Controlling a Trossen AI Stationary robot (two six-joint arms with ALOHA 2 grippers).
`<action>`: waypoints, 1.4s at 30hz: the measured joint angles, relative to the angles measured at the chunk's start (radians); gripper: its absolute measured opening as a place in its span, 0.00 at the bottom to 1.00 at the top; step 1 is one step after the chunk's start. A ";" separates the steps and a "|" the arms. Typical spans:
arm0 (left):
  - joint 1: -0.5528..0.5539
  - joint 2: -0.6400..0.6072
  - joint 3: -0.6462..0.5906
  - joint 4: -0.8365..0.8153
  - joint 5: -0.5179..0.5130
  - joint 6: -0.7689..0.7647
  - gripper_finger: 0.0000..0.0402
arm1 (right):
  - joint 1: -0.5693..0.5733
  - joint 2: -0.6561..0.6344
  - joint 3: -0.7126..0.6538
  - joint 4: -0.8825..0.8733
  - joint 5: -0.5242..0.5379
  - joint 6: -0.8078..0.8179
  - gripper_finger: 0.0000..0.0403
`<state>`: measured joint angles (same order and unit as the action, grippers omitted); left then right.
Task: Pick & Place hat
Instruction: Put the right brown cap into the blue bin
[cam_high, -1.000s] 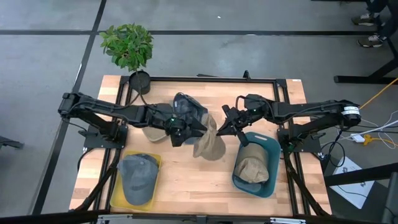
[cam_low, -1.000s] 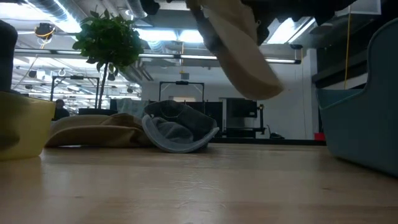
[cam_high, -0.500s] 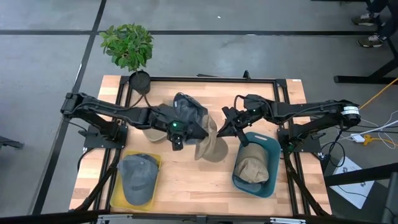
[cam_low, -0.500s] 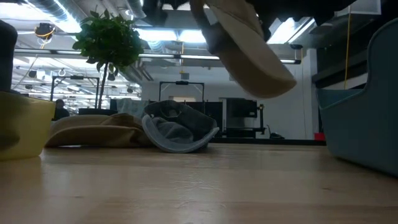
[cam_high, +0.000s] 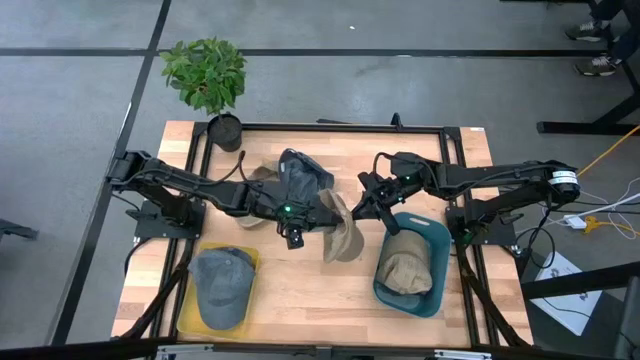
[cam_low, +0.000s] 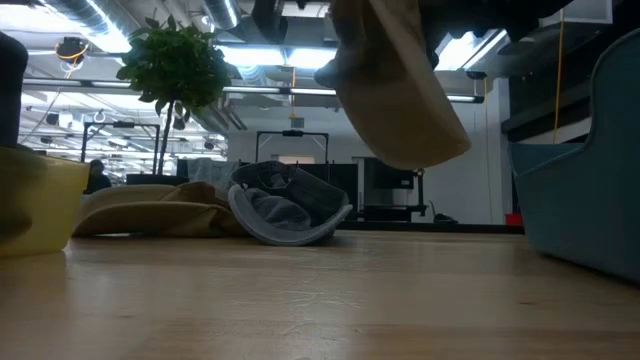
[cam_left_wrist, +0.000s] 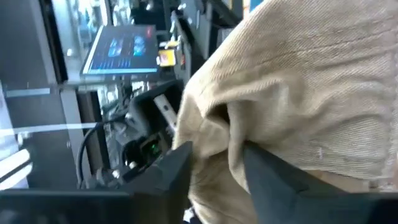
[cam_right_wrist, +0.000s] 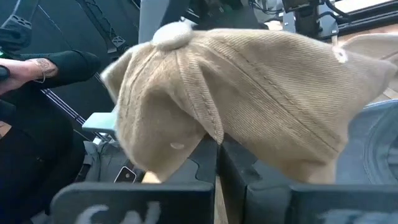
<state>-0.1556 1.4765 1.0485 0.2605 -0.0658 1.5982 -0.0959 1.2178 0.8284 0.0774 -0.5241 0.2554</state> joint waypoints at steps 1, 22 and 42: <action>-0.006 0.000 0.000 0.008 -0.019 -0.020 0.30 | 0.000 0.000 0.000 -0.001 0.003 0.000 0.02; -0.042 -0.010 0.000 -0.061 -0.352 -0.119 0.13 | 0.000 0.000 0.000 -0.100 -0.027 -0.060 0.02; -0.007 -0.009 0.000 -0.078 -0.061 0.053 0.60 | 0.000 0.000 0.000 -0.101 -0.054 -0.045 0.02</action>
<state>-0.1631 1.4673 1.0483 0.1822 -0.1269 1.6507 -0.0959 1.2179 0.8284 -0.0241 -0.5783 0.2105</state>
